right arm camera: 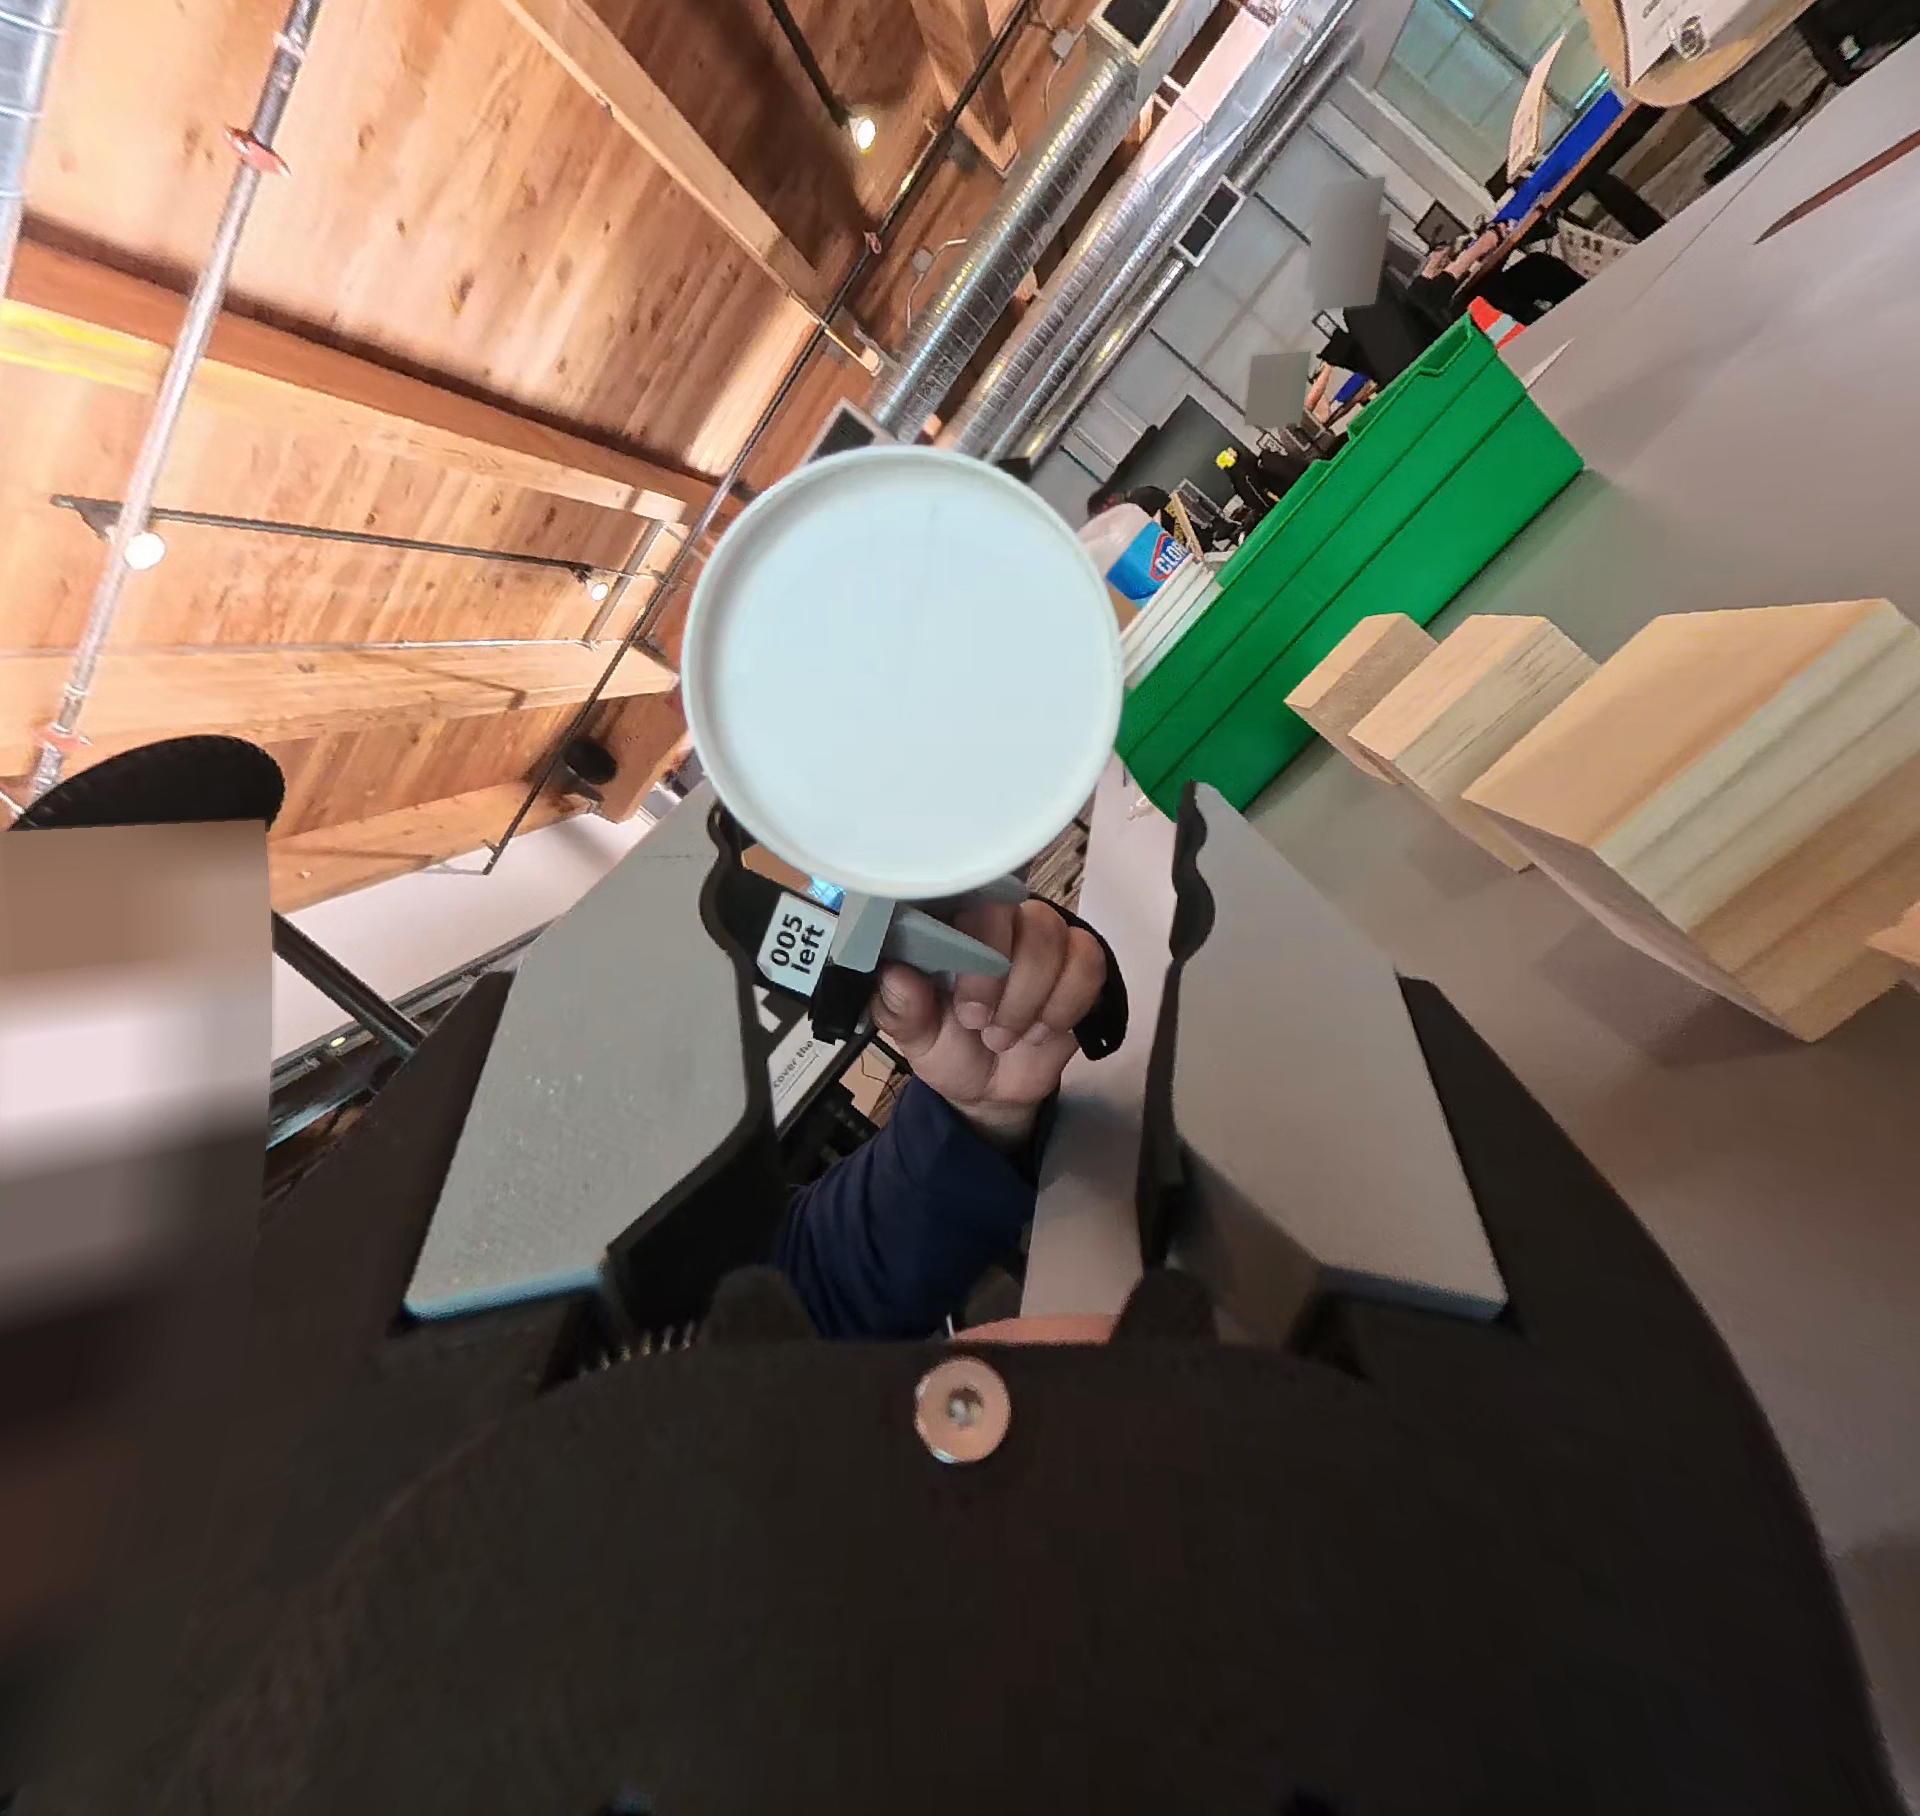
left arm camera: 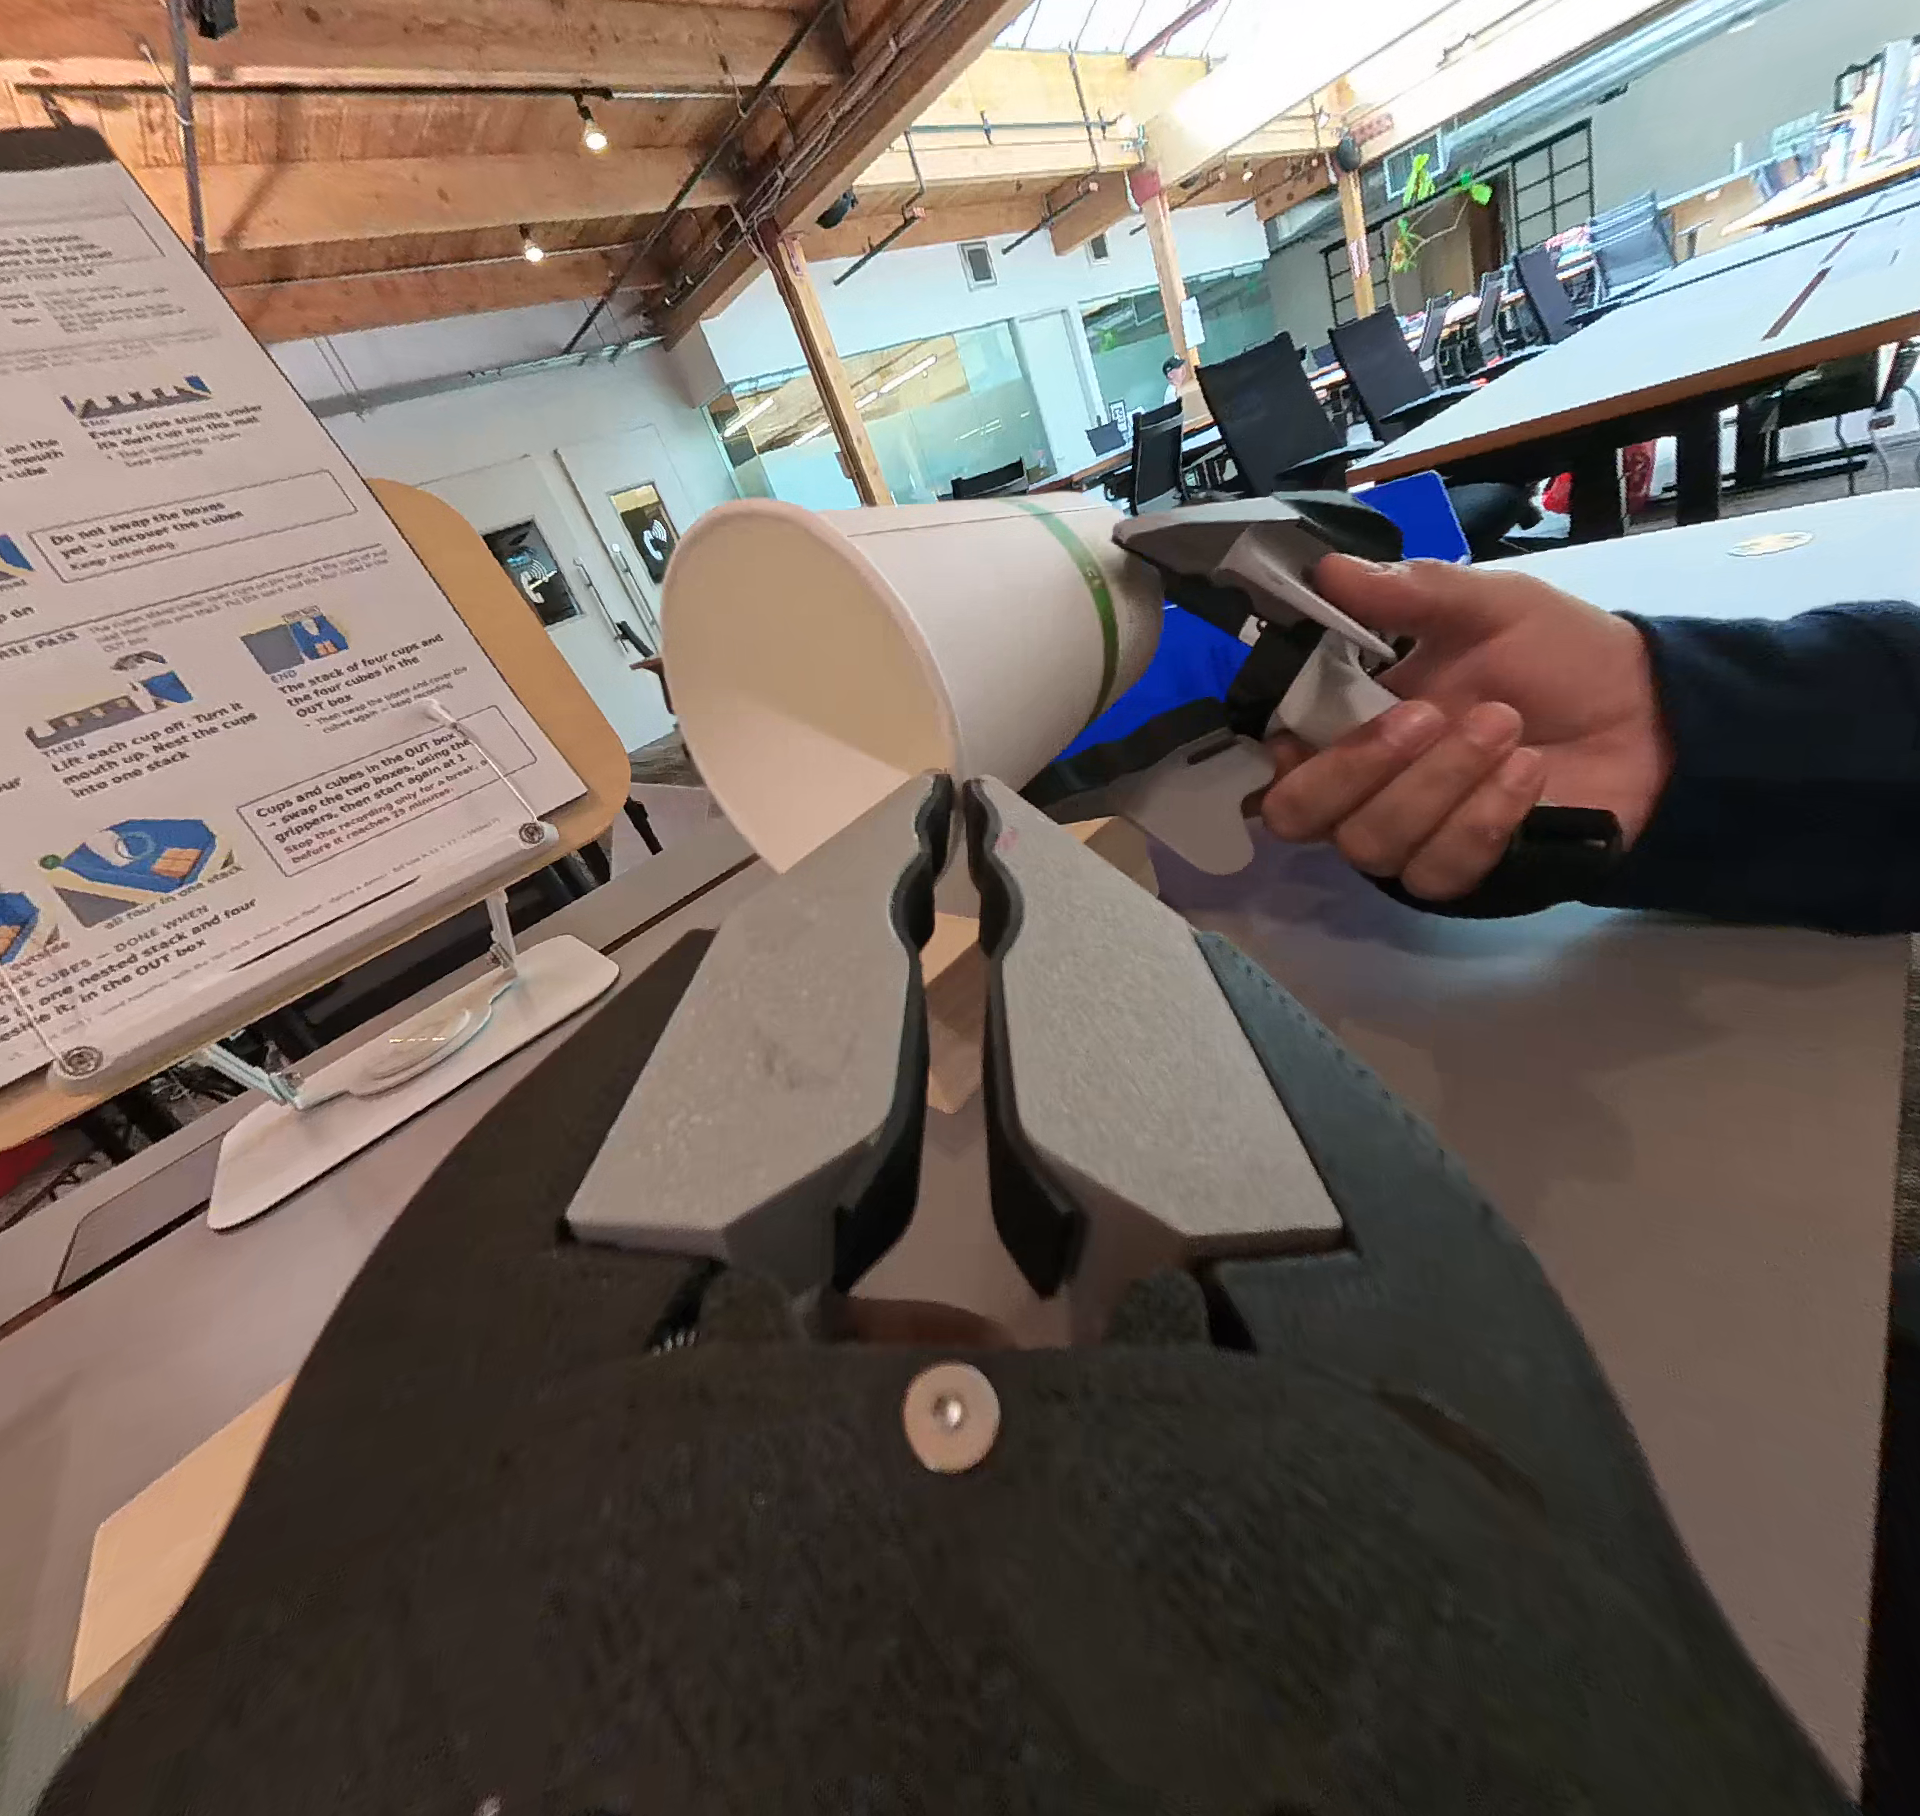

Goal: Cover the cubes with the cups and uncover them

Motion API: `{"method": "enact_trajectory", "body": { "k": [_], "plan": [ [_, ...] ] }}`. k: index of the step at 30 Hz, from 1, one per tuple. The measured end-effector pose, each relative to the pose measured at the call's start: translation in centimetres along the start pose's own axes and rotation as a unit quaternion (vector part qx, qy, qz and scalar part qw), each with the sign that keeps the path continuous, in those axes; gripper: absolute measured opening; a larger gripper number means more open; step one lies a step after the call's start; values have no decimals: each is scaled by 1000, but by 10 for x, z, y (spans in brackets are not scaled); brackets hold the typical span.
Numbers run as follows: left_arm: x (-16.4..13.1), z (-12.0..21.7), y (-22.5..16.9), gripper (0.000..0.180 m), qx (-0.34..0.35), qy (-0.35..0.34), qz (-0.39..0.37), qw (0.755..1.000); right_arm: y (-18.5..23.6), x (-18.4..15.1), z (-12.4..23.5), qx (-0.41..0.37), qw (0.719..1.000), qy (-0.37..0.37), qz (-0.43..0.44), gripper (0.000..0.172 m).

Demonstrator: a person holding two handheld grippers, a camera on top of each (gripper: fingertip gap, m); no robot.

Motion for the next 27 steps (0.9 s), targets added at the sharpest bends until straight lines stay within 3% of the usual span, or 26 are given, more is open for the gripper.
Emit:
{"method": "enact_trajectory", "body": {
  "k": [7, 11, 15, 17, 24, 27],
  "plan": [
    [-6, -13, -20, 1, -11, 7, 21, 1000, 5, 0, -3, -4, 1000, -1, 29, 86],
    [-11, -23, -45, 1, -37, 27, -21, 999, 5, 6, 1, -11, 999, -27, 34, 82],
    [-15, -31, -59, 1, -65, 41, -42, 996, 5, 8, 2, -10, 999, -33, 29, 90],
    [-15, -34, -63, 1, -73, 42, -48, 995, 4, 8, 2, -16, 999, -32, 33, 85],
    [-18, -38, -78, 2, -42, 51, -138, 988, 12, 10, 3, -39, 993, -25, 111, 83],
    [-10, -29, -72, 0, -46, 14, -86, 995, 12, 16, 11, -67, 987, -44, 138, 83]
  ]
}}
Point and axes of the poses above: each gripper's, where its closed fingertips meet, z back along the fingers, x out of its top, y = z × x across the jaws, the point moved 6 cm from there along z, back along the fingers, and after that the axes turned 2 degrees about y, right-handed, at the moved point
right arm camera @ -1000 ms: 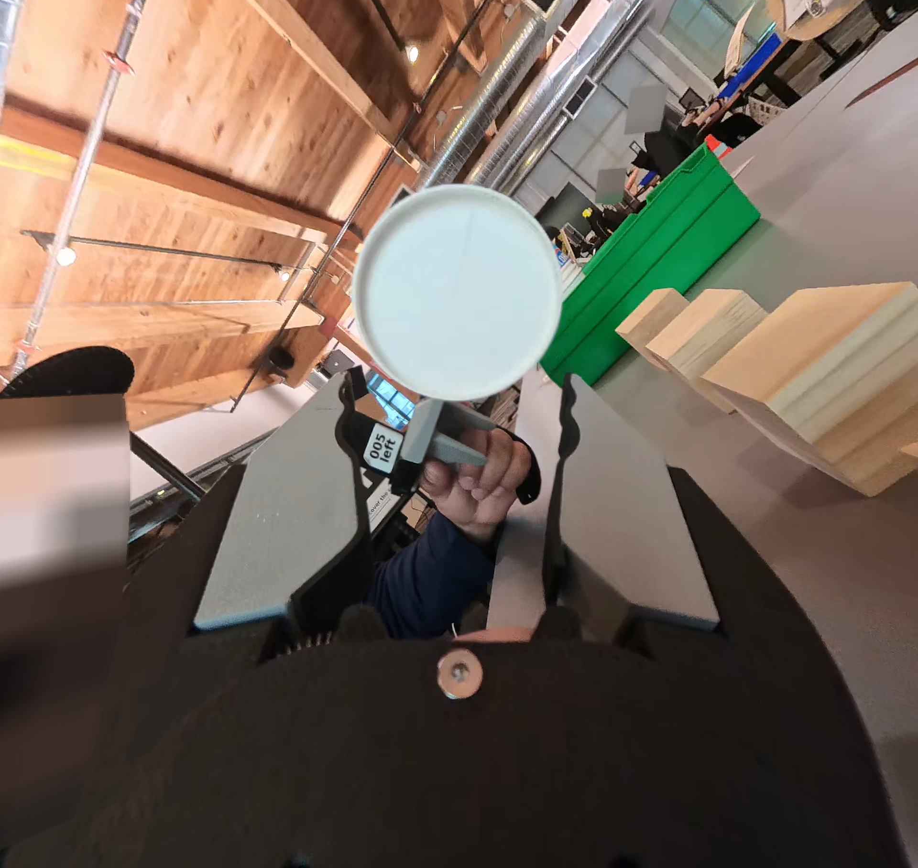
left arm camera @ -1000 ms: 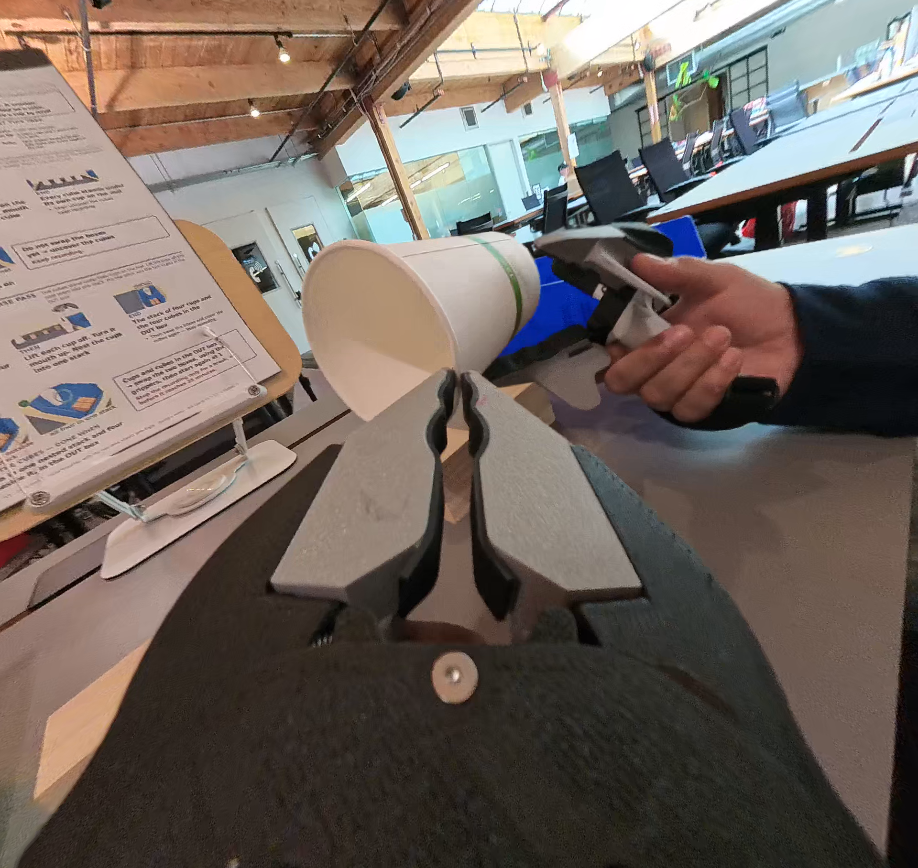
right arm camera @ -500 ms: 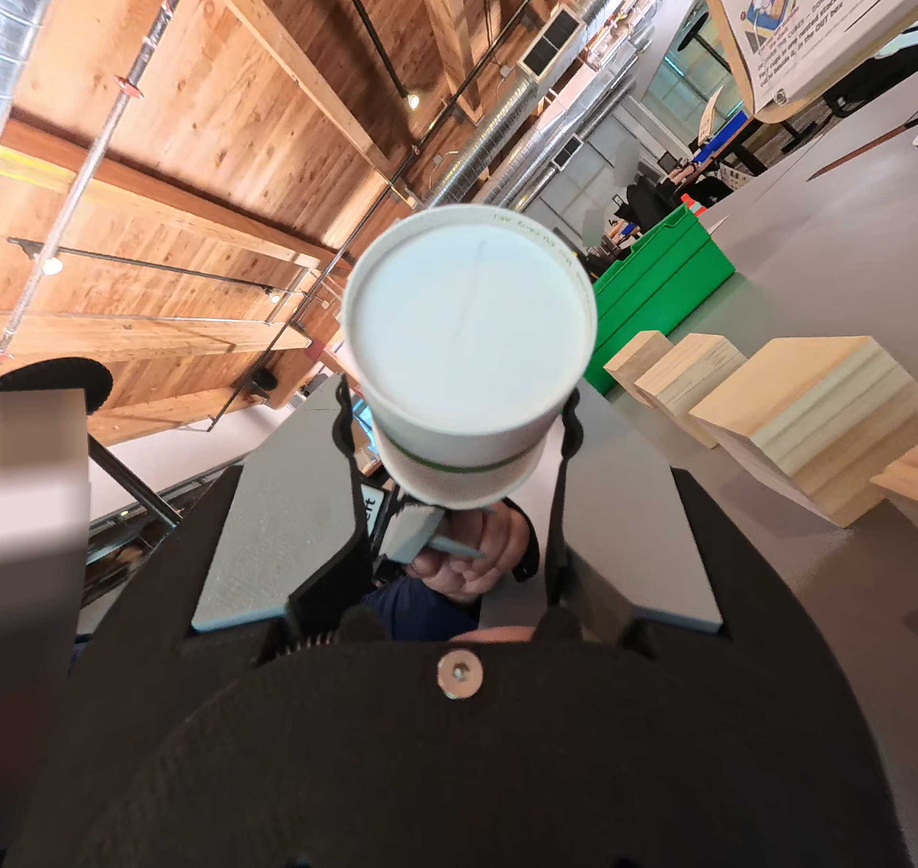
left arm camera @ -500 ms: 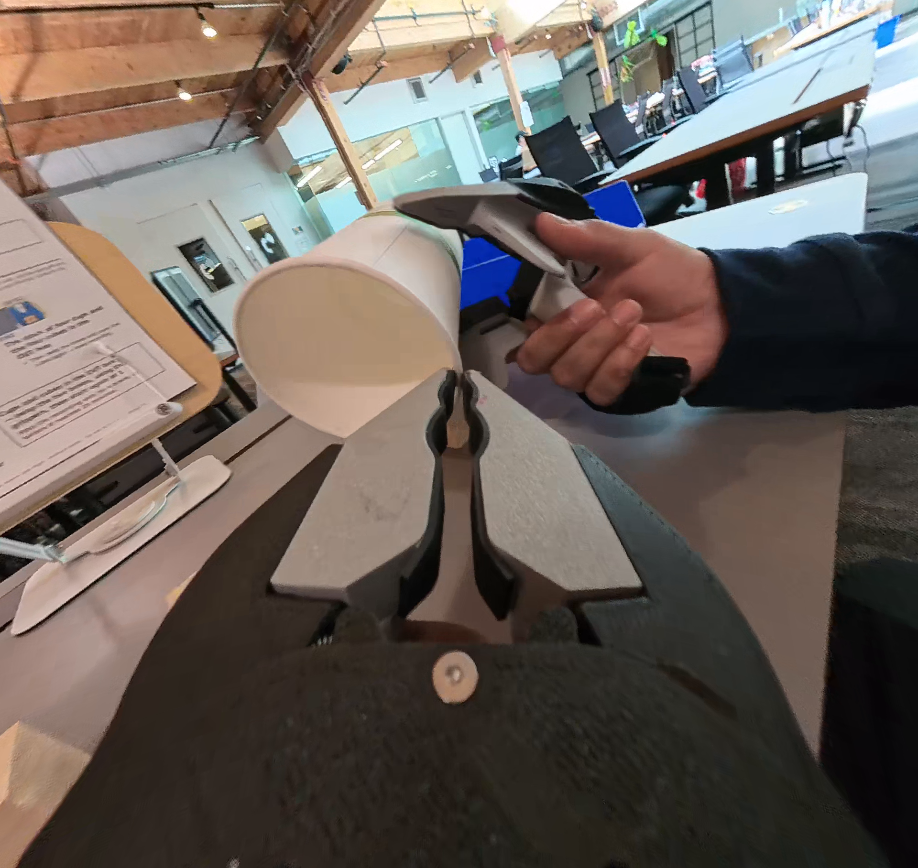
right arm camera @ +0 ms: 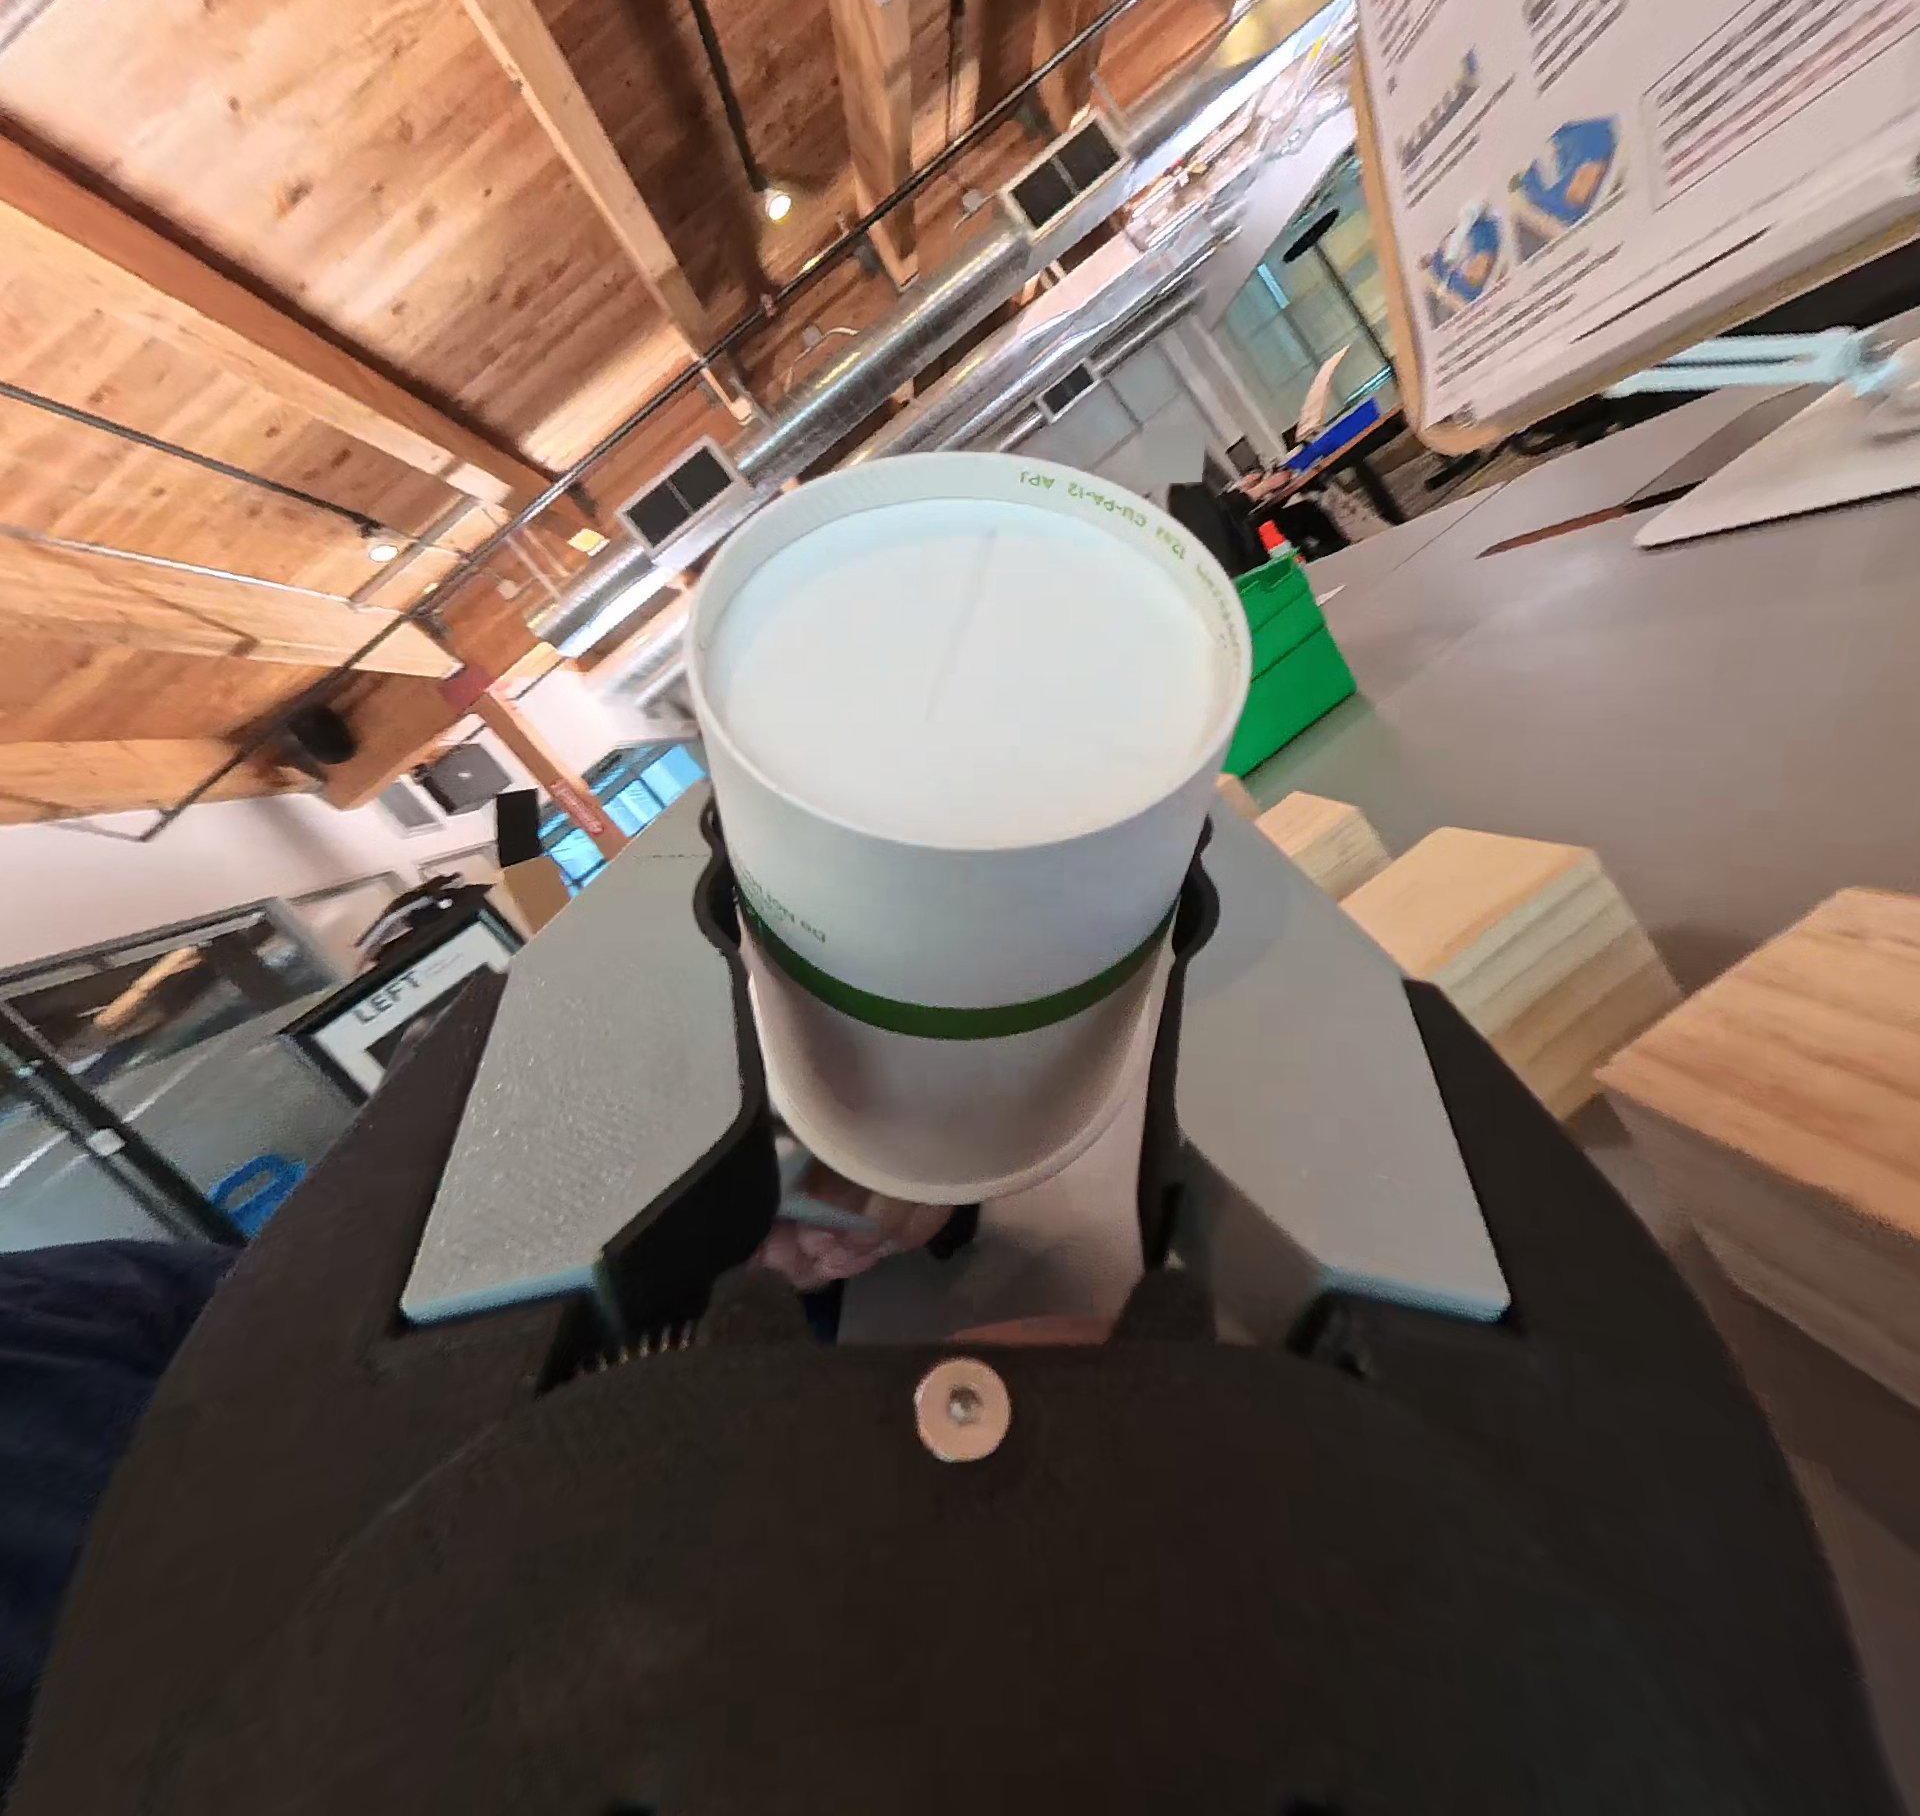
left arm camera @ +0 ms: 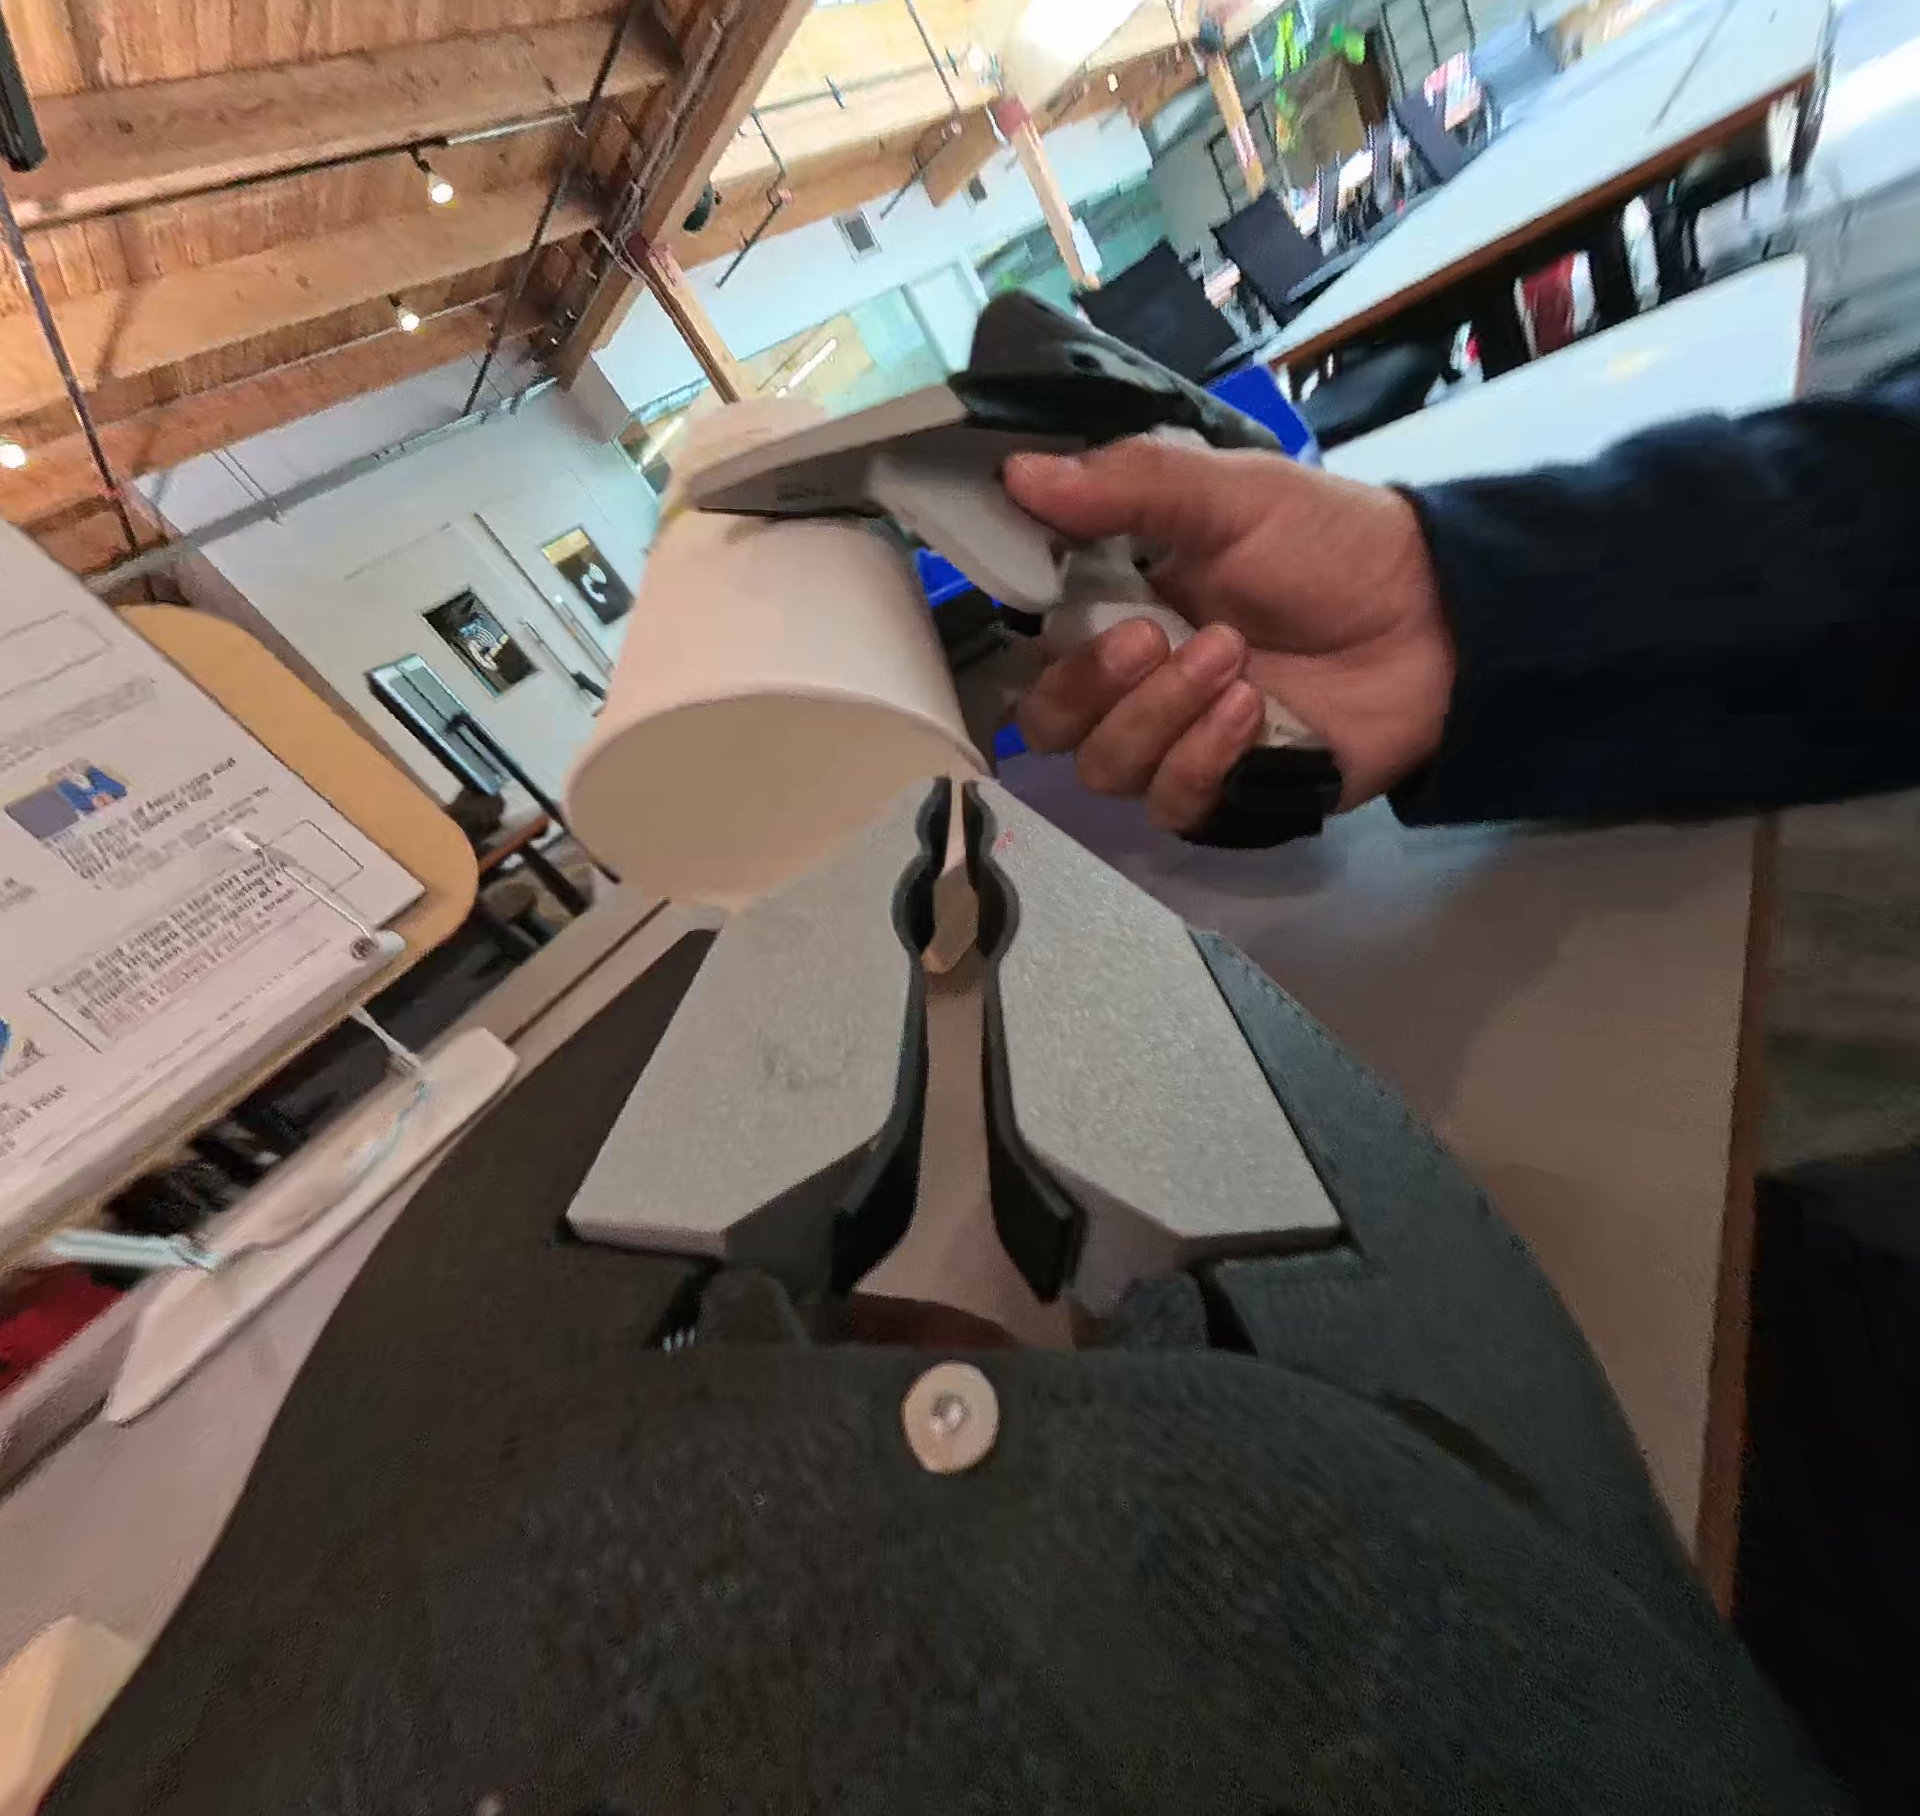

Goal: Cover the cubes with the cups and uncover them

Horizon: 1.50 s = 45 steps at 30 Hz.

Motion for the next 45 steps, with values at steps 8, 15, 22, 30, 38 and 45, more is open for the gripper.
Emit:
{"method": "enact_trajectory", "body": {
  "k": [8, 15, 22, 30, 38, 45],
  "plan": [
    [-6, 17, 41, 0, -46, -54, 269, 960, 0, -2, 1, -38, 998, 18, 50, 84],
    [-9, 18, 46, 42, -24, -53, 278, 959, 6, -8, -3, -37, 995, 38, 81, 84],
    [-7, 19, 44, 31, -87, -73, 349, 930, 17, -11, -7, -21, 991, 46, 121, 84],
    [-10, 20, 44, 13, -146, -81, 425, 890, 25, -18, -11, -20, 984, 63, 167, 84],
    [-18, 9, 41, 8, -210, -44, 492, 844, 23, -12, -10, -42, 984, 33, 168, 86],
    [-17, 5, 33, 9, -232, -25, 491, 839, 31, -6, -9, -49, 977, 5, 209, 85]
  ]
}}
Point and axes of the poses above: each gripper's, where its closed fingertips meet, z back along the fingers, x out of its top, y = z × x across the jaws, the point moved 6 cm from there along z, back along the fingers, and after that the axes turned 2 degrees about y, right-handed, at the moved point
